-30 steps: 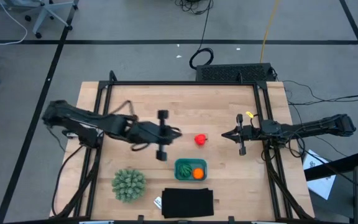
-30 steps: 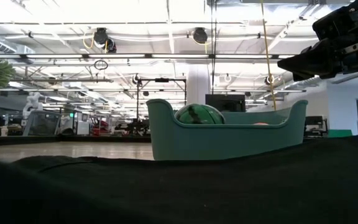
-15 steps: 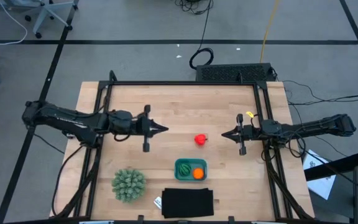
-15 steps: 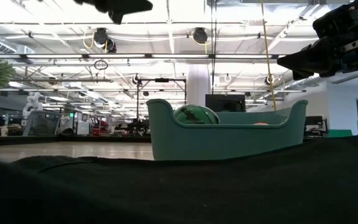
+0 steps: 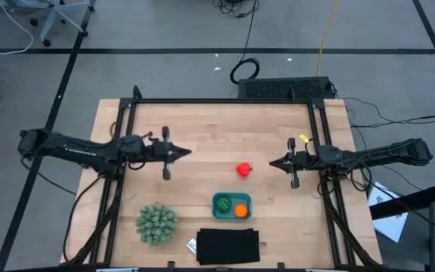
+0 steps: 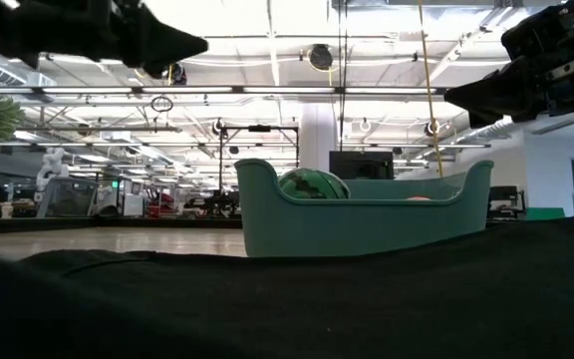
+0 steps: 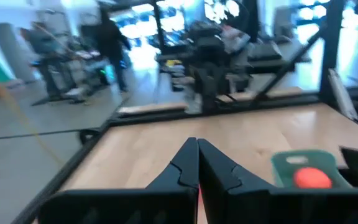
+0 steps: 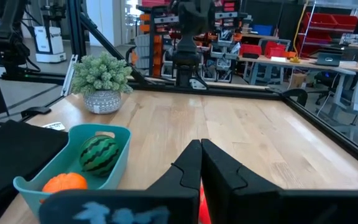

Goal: Pick and placing Produce into tupperware
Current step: Put the red apple into the blue bin

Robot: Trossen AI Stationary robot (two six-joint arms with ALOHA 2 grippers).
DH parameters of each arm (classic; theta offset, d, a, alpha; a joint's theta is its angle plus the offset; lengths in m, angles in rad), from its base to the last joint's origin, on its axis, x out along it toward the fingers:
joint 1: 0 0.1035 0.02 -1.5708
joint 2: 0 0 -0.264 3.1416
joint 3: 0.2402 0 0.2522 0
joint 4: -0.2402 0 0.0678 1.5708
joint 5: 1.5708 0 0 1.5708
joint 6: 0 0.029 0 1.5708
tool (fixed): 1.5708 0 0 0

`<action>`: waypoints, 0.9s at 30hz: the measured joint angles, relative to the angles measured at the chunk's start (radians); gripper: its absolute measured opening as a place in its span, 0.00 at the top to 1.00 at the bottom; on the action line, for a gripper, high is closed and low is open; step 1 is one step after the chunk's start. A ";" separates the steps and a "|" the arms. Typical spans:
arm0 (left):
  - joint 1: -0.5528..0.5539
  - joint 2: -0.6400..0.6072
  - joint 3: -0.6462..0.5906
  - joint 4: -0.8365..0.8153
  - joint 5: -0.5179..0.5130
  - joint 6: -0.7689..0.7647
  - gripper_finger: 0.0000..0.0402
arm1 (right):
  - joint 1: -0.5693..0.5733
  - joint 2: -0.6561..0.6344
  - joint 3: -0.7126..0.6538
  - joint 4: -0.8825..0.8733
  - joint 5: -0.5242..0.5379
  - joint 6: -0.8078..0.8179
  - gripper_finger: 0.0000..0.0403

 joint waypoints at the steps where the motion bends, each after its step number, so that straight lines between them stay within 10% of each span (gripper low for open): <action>1: 0.002 -0.031 -0.018 0.006 -0.015 -0.004 1.00 | 0.000 0.000 0.000 0.002 0.000 0.000 1.00; 27: -0.014 -0.315 -0.268 -0.012 -0.049 0.032 1.00 | 0.000 0.000 0.000 0.019 0.000 0.019 1.00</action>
